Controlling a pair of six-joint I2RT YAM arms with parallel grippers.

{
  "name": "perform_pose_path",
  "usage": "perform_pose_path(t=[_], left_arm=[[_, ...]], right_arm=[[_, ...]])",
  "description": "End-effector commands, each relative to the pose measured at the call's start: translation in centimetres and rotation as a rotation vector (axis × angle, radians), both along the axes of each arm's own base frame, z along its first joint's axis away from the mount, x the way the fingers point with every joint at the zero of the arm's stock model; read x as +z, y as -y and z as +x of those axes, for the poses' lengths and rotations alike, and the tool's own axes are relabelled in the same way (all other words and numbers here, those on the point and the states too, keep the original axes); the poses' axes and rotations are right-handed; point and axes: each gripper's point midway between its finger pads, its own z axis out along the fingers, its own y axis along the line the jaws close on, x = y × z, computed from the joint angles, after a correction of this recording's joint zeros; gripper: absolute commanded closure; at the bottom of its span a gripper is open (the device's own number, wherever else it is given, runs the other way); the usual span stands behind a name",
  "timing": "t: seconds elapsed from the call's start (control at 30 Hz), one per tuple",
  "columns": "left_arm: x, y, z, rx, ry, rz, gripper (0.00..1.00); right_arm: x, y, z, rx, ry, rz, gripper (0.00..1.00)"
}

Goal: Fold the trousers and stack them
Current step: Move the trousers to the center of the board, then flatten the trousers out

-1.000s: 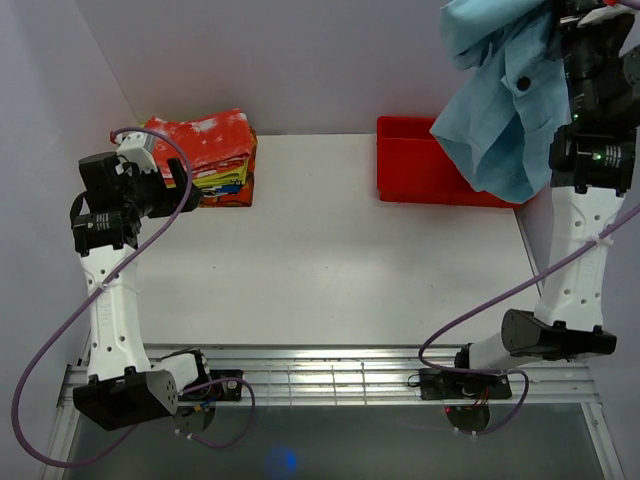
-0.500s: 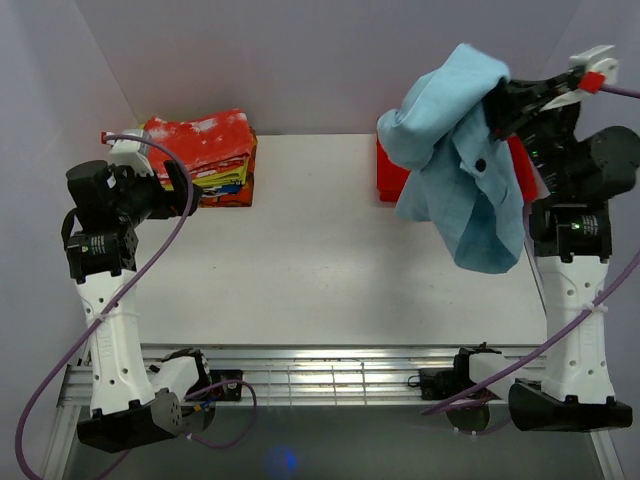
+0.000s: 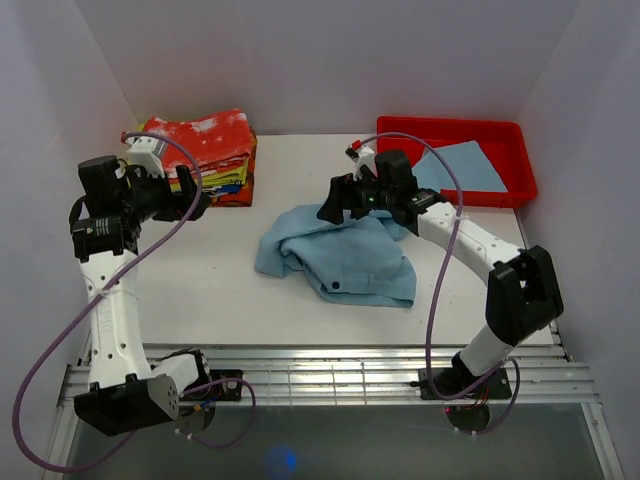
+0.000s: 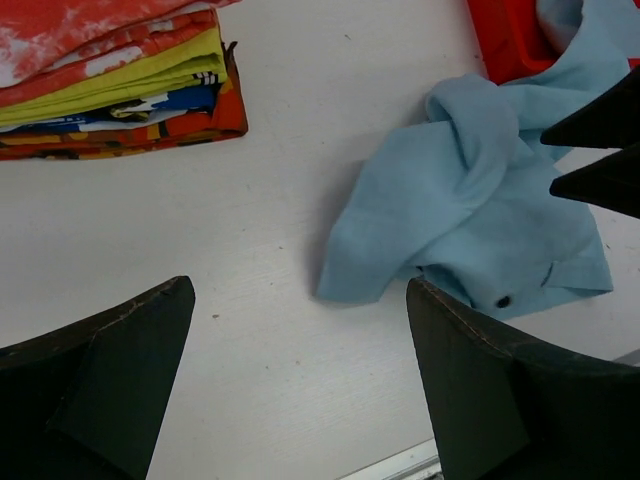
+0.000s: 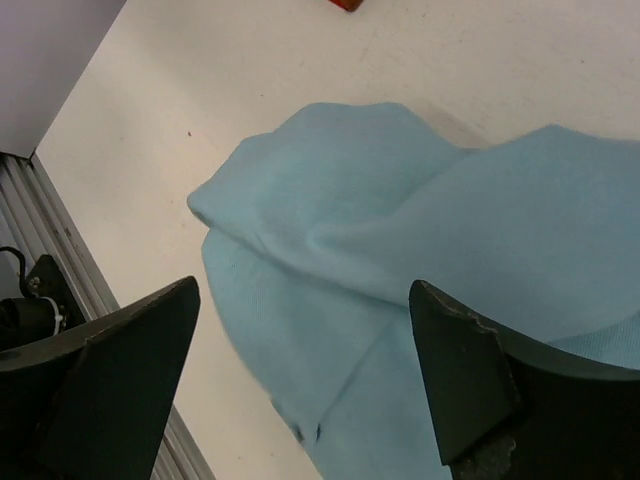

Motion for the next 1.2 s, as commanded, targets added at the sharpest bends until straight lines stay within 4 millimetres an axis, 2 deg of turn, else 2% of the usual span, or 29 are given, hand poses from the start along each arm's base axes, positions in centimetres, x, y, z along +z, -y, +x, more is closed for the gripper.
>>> perform_pose_path(t=[0.0,0.03,0.07,0.1,0.13,0.17,0.23,0.27,0.3,0.33,0.37,0.4,0.43,0.47,0.5,0.57,0.67,0.73,0.8,0.83,0.87,0.9,1.0,1.03,1.13,1.17], left_arm=[[1.1,1.5,-0.6,-0.119,0.006,-0.010,0.02],[0.8,1.8,-0.9,-0.160,0.003,0.002,0.02],[0.6,2.1,-1.0,-0.189,-0.002,-0.003,0.02],[0.2,2.6,-1.1,-0.226,-0.010,-0.010,0.02],[-0.2,3.4,-1.6,-0.302,-0.011,-0.018,0.02],[-0.9,3.9,-1.7,-0.329,-0.031,-0.026,0.02],[-2.7,5.2,-1.7,-0.387,-0.091,-0.023,0.02],[-3.9,5.7,-1.7,-0.409,-0.123,-0.009,0.02],[-4.9,7.4,-1.9,-0.464,-0.153,0.008,0.02],[-6.2,7.9,-1.5,-0.475,-0.190,0.022,0.02],[-7.5,8.3,-1.0,-0.455,-0.228,0.055,0.02],[-9.0,8.8,-1.0,-0.457,-0.268,0.068,0.02],[-10.3,8.8,0.2,-0.438,-0.289,0.077,0.02],[-11.4,8.4,0.9,-0.410,-0.313,0.098,0.02],[-12.2,8.5,1.2,-0.403,-0.333,0.098,0.02],[-14.4,8.5,2.1,-0.397,-0.392,0.099,0.02],[-16.6,9.3,2.4,-0.415,-0.454,0.103,0.02],[-17.4,9.6,2.4,-0.415,-0.474,0.091,0.03],[-17.8,9.9,2.3,-0.421,-0.480,0.080,0.03],[-17.8,10.0,2.4,-0.418,-0.477,0.074,0.03],[-18.0,10.0,2.2,-0.419,-0.481,0.070,0.03],[-18.0,10.1,2.1,-0.418,-0.478,0.069,0.03],[-18.1,10.1,1.7,-0.417,-0.478,0.067,0.03],[-18.0,10.0,1.7,-0.416,-0.475,0.067,0.03],[-17.9,9.9,1.6,-0.410,-0.464,0.075,0.03],[-18.0,9.8,1.7,-0.403,-0.464,0.081,0.03]], right_arm=[[7.4,-1.3,1.2,0.058,0.135,0.122,0.10],[7.8,-1.0,1.6,0.063,0.162,0.101,0.10],[7.2,0.5,2.3,0.060,0.184,0.038,0.10],[7.9,1.4,3.0,0.051,0.211,0.017,0.10],[7.7,2.5,3.5,0.046,0.222,-0.008,0.10],[7.3,5.0,4.9,0.004,0.225,-0.035,0.10],[5.1,8.5,5.8,-0.044,0.211,-0.120,0.09],[4.1,11.4,7.0,-0.106,0.193,-0.152,0.08],[2.8,13.5,7.5,-0.148,0.181,-0.210,0.07],[1.0,15.2,7.7,-0.185,0.147,-0.250,0.06],[-0.1,17.8,8.3,-0.241,0.120,-0.283,0.04],[-1.0,19.3,8.6,-0.277,0.098,-0.313,0.03],[-2.7,20.6,8.4,-0.297,0.047,-0.330,0.02],[-3.5,22.4,8.6,-0.338,0.017,-0.335,0.00],[-4.2,23.1,8.6,-0.350,-0.007,-0.339,0.00],[-6.2,24.1,8.5,-0.368,-0.068,-0.343,0.07],[-7.8,23.8,8.6,-0.363,-0.121,-0.329,0.10],[-9.2,23.5,8.8,-0.368,-0.172,-0.316,0.13],[-10.1,23.3,9.1,-0.397,-0.224,-0.292,0.16],[-11.2,23.5,9.3,-0.414,-0.254,-0.293,0.16],[-11.4,24.7,10.0,-0.476,-0.277,-0.268,0.16],[-12.3,24.9,10.4,-0.497,-0.297,-0.268,0.16],[-13.2,25.1,11.5,-0.545,-0.340,-0.237,0.16],[-12.9,25.1,12.0,-0.552,-0.336,-0.228,0.17],[-11.9,24.7,12.2,-0.547,-0.321,-0.187,0.41],[-11.3,24.5,12.1,-0.539,-0.303,-0.168,0.59]])
